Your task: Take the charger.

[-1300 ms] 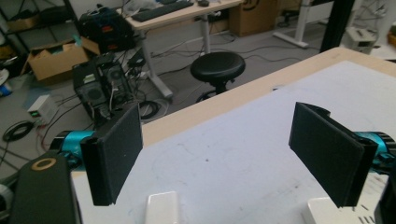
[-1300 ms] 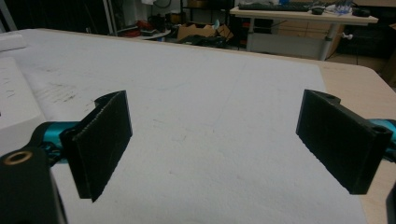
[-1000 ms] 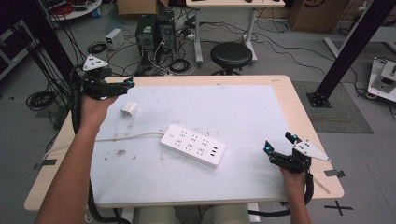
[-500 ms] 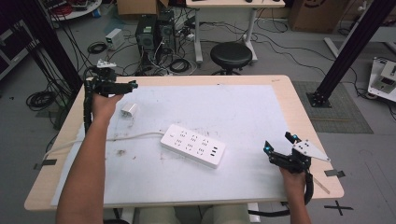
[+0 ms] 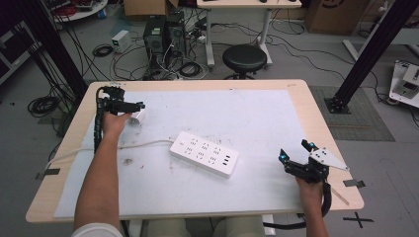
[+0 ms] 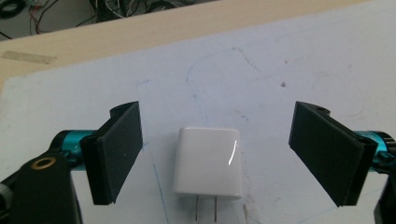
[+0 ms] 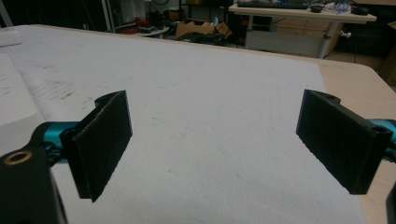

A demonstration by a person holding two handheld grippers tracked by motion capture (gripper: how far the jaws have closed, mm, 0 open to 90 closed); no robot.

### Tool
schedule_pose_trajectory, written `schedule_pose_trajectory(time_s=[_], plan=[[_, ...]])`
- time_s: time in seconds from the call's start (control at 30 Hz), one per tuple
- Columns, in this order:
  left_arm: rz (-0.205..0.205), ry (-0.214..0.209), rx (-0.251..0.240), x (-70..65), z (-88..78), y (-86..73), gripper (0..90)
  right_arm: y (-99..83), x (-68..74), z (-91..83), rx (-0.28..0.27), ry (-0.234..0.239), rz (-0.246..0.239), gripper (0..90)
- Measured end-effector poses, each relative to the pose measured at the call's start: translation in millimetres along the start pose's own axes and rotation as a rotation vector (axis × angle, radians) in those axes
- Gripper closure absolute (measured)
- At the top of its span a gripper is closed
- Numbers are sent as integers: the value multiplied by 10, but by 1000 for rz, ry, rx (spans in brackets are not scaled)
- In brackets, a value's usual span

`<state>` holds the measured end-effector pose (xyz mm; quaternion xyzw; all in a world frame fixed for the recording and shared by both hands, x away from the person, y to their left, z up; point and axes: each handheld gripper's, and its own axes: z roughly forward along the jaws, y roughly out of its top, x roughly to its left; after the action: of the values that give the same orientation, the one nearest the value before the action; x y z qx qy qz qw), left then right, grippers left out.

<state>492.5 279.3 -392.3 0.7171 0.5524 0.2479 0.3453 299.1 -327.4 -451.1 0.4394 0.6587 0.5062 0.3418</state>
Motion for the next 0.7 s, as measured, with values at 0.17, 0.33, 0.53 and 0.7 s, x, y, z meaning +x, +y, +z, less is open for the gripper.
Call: schedule_pose_trajectory(time_s=[0.17,0.33,0.53,0.7], plan=[[26,7,45,16,130,-53,175,1,3,0,0,0,-1,107],[27,9,99,27,246,-139,175,1,6,0,5,0,0,107],[30,14,140,30,338,-194,175,1,4,-1,7,1,-2,108],[40,18,159,30,366,-211,175,2,3,1,4,2,-4,108]])
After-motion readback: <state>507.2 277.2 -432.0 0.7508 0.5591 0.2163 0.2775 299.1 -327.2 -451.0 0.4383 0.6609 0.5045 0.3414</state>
